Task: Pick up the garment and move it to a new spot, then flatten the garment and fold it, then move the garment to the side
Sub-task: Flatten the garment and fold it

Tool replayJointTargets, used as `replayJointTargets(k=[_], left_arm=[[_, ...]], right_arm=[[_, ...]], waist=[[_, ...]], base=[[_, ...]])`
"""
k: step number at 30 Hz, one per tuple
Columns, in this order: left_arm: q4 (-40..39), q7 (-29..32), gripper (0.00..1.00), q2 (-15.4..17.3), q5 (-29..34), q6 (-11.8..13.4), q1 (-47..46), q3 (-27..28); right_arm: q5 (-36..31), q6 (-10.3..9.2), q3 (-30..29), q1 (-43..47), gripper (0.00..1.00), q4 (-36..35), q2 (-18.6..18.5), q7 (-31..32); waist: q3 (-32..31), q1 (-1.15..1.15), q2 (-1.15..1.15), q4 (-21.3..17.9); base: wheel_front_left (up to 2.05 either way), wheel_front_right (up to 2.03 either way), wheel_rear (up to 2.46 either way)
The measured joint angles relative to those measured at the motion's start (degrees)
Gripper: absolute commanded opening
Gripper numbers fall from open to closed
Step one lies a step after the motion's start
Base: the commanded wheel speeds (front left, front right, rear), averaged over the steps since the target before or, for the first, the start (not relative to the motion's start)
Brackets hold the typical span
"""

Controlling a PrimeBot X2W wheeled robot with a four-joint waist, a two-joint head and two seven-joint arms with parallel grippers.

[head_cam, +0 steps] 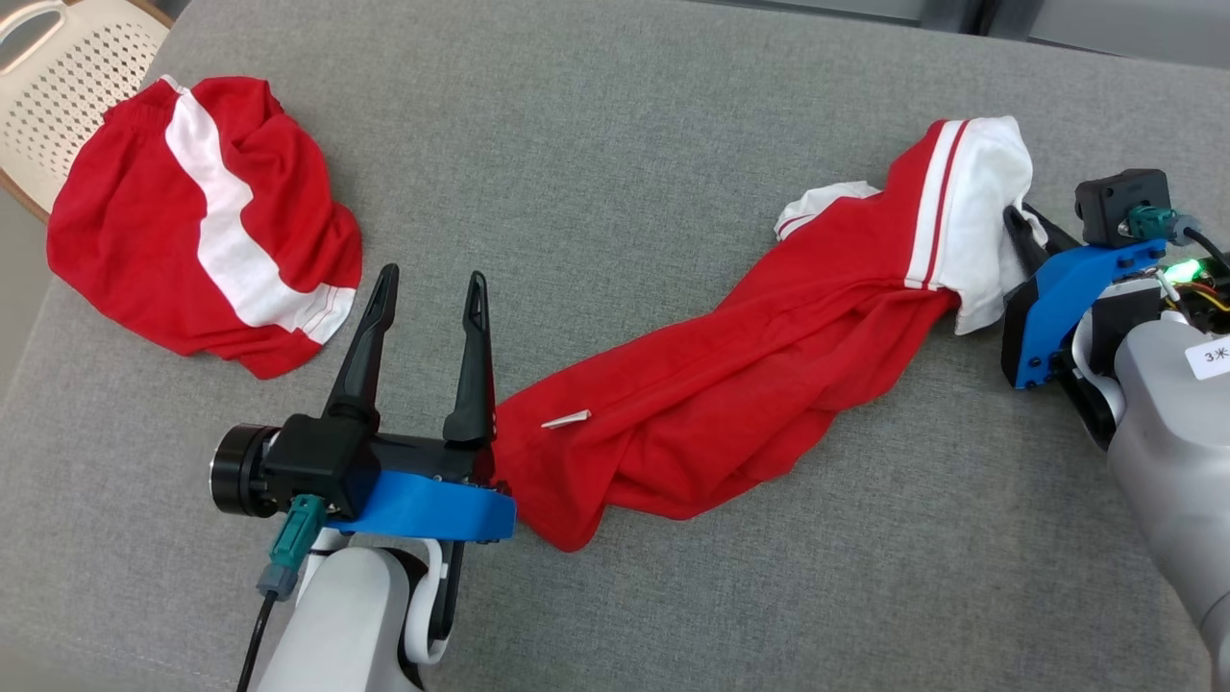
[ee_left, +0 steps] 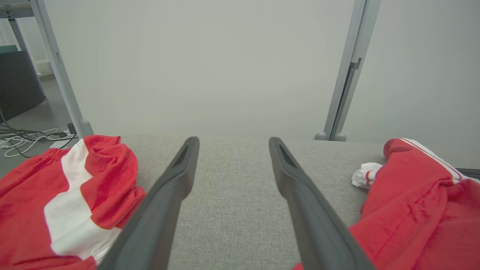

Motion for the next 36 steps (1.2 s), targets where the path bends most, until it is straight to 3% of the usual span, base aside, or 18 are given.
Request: replayJointTargets(k=[9, 17, 27, 36], left_arm=[[1.3, 0.0, 1.0, 0.0, 0.4, -0.3, 2.0, 2.0], [1.7, 0.0, 1.0, 0.4, 1.0, -1.1, 6.4, 5.7], [1.6, 0.0, 1.0, 0.3, 1.3, -1.4, 10.7, 7.5], [1.6, 0.0, 1.0, 0.2, 1.6, -1.9, 11.2, 7.5]], right_arm=[[6.8, 0.0, 4.4, 4.3, 0.0, -3.9, -0.5, -6.2], [11.8, 0.01, 4.3, 12.0, 0.0, -16.1, -2.9, -7.3], [13.4, 0.0, -5.2, 32.5, 0.0, -35.2, -3.3, -7.4], [9.6, 0.0, -16.6, 53.6, 0.0, -49.2, 1.5, -5.4]], waist=[[-4.5, 0.0, 0.0, -3.1], [-8.9, -0.01, 0.0, -9.5], [-14.0, -0.01, 0.0, -17.0], [-15.3, -0.01, 0.0, -19.8]], base=[[0.0, 0.0, 0.0], [0.0, 0.0, 0.0], [0.0, 0.0, 0.0], [0.0, 0.0, 0.0]])
